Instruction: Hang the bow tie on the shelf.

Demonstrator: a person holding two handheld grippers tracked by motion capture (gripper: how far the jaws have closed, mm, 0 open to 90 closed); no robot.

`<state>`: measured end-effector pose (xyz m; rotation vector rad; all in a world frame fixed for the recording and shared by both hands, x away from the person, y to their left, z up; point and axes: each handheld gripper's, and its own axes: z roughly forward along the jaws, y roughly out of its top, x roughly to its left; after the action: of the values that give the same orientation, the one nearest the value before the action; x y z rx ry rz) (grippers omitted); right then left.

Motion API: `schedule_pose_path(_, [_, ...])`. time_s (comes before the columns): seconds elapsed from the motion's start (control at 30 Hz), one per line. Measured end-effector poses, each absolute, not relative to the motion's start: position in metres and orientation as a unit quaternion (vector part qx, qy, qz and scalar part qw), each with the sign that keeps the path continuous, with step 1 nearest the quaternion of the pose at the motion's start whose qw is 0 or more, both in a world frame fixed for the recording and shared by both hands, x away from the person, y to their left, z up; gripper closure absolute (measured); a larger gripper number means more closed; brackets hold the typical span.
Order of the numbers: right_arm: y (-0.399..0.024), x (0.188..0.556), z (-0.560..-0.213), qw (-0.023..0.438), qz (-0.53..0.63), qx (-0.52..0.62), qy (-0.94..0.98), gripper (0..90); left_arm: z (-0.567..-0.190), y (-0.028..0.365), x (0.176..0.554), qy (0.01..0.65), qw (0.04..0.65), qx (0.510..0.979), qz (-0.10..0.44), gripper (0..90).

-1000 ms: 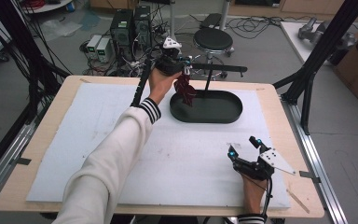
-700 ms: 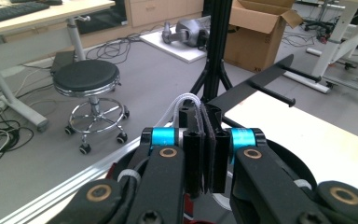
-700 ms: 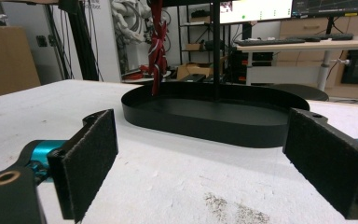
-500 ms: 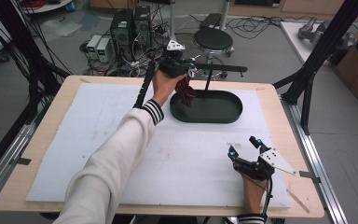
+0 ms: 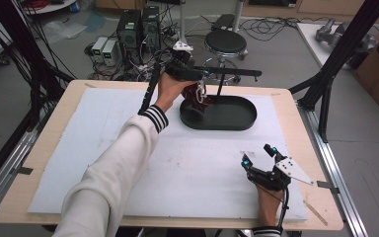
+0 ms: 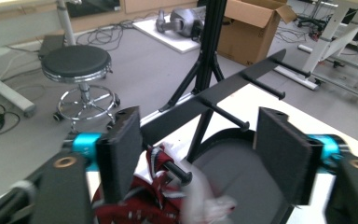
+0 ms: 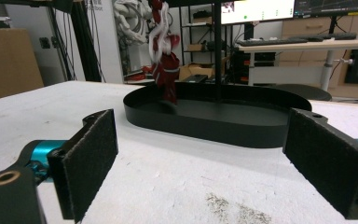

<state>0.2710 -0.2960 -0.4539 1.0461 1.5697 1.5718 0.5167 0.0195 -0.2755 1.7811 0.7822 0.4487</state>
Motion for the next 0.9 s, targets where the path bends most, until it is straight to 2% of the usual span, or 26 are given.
schedule_pose_path(0.2, [-0.295, 0.268, -0.455, 0.343, 0.607, 0.391, 0.601, 9.2, -0.272, 0.025, 0.508, 0.296, 0.568, 0.743, 0.194, 17.9])
schedule_pose_path(0.43, [-0.296, 0.268, -0.455, 0.343, 0.609, 0.392, 0.599, 9.2, -0.277, 0.054, 0.484, 0.26, 0.594, 0.734, 0.2, 15.4])
schedule_pose_path(0.63, [-0.295, 0.267, -0.455, 0.351, 0.606, 0.388, 0.6, 9.2, -0.296, 0.098, 0.448, 0.225, 0.617, 0.728, 0.196, 15.4])
schedule_pose_path(0.9, [-0.295, 0.267, -0.455, 0.352, 0.604, 0.388, 0.601, 9.2, -0.334, 0.165, 0.4, 0.234, 0.619, 0.723, 0.197, 15.0])
